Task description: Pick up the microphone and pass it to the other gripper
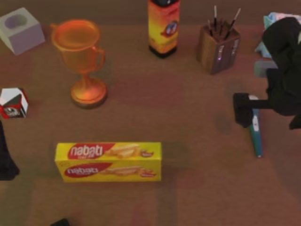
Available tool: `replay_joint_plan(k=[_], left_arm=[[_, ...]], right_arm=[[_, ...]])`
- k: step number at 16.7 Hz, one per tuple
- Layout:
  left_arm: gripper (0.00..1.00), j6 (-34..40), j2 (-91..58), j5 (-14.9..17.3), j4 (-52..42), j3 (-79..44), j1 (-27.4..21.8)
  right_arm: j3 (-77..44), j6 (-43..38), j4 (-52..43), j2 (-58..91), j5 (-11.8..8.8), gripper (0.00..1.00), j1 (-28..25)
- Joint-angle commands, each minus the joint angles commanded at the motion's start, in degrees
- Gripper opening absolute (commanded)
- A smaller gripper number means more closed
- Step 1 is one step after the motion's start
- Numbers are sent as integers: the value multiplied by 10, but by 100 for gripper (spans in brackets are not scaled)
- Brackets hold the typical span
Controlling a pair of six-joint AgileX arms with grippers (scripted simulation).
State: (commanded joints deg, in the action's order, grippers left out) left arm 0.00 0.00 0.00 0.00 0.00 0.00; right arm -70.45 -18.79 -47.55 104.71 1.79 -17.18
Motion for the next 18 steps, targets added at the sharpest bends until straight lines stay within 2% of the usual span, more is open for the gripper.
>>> replay_joint_plan(k=[9,18], left_arm=[[100,0,0,0,0,0,0],[100,0,0,0,0,0,0]], right_arm=[[-13,-4,-7,36,1,100,-3],[48,-2,178,159,2,100,-1]])
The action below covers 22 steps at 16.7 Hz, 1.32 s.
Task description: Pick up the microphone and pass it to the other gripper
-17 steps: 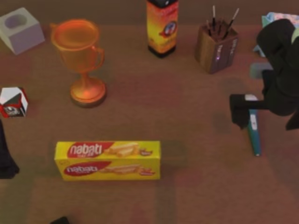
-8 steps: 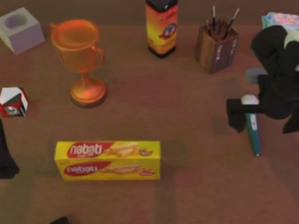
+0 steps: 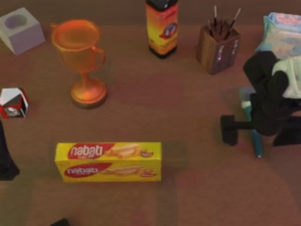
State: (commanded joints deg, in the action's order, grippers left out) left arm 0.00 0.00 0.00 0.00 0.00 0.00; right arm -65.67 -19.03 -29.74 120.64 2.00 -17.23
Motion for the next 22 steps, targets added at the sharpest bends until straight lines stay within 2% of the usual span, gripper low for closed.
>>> replay_joint_plan(k=[4,17,22], left_arm=[[100,0,0,0,0,0,0],[100,0,0,0,0,0,0],[100,0,0,0,0,0,0]], right_arm=[[2,0,4,3,0,100,0],[2,0,4,3,0,2,0],[2,0,4,3,0,0,0]])
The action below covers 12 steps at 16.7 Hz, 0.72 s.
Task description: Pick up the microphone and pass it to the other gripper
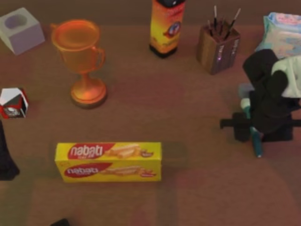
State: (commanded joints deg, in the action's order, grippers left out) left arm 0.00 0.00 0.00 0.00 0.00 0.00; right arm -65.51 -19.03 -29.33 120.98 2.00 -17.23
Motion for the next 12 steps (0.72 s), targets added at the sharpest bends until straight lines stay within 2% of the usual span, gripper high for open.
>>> replay_joint_plan(k=[3,4,6,9,12], left_arm=[[100,0,0,0,0,0,0],[100,0,0,0,0,0,0],[100,0,0,0,0,0,0],[100,0,0,0,0,0,0],[100,0,0,0,0,0,0]], right_arm=[[0,0,0,0,0,0,0],[-14,6,-17,-37,10,0,-1],[-13,7,-11,-37,7,0,-2],[-3,20,41,-45,-15,0,-3],[22,41,145,-63,-55,0,-2]])
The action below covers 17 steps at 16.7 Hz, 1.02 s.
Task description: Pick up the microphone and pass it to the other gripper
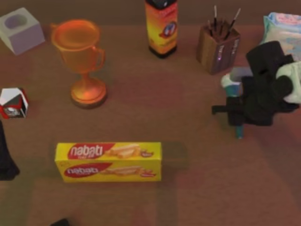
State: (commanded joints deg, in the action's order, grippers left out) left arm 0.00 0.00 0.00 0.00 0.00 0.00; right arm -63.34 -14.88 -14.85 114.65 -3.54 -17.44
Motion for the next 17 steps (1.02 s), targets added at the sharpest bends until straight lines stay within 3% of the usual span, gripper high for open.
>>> replay_joint_plan(k=[11,14,17], left_arm=[[100,0,0,0,0,0,0],[100,0,0,0,0,0,0],[100,0,0,0,0,0,0]], right_arm=[[161,108,574,-130,-196,0,8],[188,130,654,-168,-230,0,11],[197,138,679,-184,-242,0,12]])
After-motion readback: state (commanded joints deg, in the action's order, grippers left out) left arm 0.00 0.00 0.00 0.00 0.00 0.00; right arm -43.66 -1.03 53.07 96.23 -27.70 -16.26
